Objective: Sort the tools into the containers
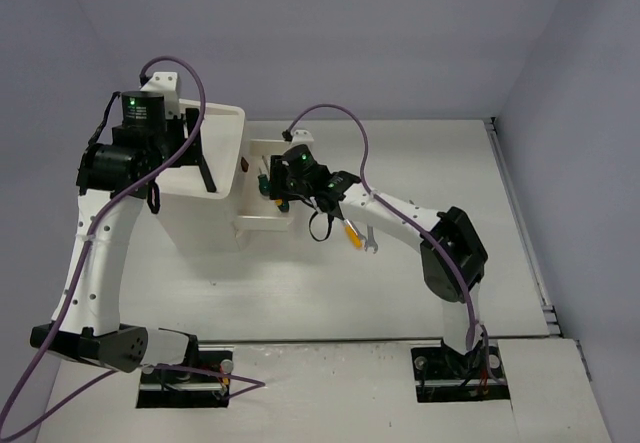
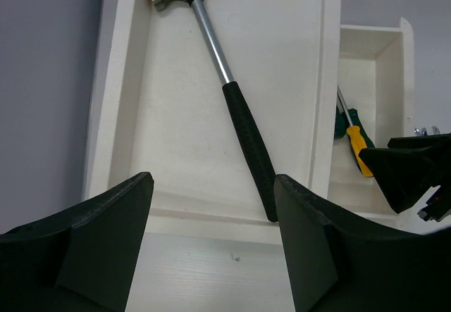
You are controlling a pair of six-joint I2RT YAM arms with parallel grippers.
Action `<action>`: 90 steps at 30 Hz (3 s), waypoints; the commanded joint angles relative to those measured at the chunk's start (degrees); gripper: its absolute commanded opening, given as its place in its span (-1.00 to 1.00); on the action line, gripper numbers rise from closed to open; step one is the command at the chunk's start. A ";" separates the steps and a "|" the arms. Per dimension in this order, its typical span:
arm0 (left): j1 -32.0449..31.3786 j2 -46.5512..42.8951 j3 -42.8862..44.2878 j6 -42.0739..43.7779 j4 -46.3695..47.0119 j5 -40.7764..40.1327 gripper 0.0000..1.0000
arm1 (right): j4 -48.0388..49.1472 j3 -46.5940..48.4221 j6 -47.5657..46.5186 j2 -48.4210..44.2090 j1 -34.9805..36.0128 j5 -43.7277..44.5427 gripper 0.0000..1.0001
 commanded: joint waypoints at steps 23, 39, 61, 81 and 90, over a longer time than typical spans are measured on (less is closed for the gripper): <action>-1.01 0.09 2.23 -0.44 1.52 0.19 0.32 | -1.10 -34.70 -15.71 -13.13 -11.69 -0.13 0.10; -1.36 0.97 2.35 -0.35 1.54 -0.09 0.32 | -0.82 -33.97 -16.15 -10.50 -9.65 2.07 -0.02; -1.36 1.67 2.92 -0.09 1.63 -0.30 0.32 | -1.87 -29.09 -16.66 -6.86 -7.06 5.24 -0.47; -1.36 1.32 3.57 0.69 1.45 -2.35 0.32 | -1.71 -17.97 -12.86 -21.72 -5.10 12.41 -1.00; -1.36 1.39 3.25 2.39 1.31 -4.82 0.32 | 4.33 -2.30 -2.87 -11.12 -2.22 -0.28 -1.00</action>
